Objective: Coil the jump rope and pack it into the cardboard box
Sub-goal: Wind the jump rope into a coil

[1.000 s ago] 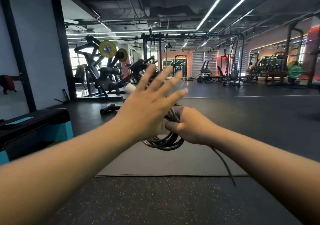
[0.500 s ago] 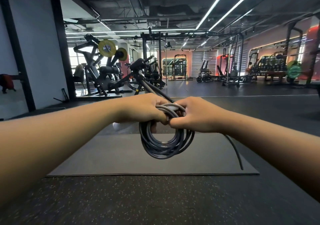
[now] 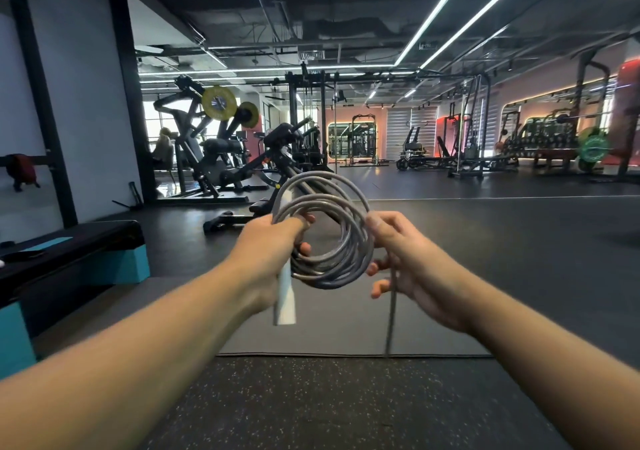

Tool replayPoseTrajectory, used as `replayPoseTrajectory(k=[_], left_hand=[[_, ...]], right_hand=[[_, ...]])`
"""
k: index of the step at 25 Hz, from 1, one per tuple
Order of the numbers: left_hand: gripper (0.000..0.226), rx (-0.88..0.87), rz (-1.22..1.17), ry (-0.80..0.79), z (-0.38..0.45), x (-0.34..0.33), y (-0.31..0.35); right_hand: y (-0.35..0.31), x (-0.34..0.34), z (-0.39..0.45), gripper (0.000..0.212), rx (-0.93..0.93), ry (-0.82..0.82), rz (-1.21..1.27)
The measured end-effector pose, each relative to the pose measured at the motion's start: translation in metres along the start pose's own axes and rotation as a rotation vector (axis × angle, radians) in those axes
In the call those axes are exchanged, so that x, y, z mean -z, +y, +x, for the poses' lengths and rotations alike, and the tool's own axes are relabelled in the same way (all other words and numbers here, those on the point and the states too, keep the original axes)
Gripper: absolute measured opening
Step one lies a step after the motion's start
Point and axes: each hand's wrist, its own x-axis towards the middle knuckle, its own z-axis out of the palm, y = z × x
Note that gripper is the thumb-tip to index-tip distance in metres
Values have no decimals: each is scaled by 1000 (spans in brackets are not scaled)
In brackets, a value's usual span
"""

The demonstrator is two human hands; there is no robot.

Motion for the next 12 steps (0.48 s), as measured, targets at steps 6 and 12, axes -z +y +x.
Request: replayPoseTrajectory(k=[6,12], left_hand=[[7,33,-258,275,-10,-33,-28],[15,208,-629,199,-17,-33,-38]], right_hand=[[12,-49,9,22,20,291,148],[22,-71,20,25,45,409,133]])
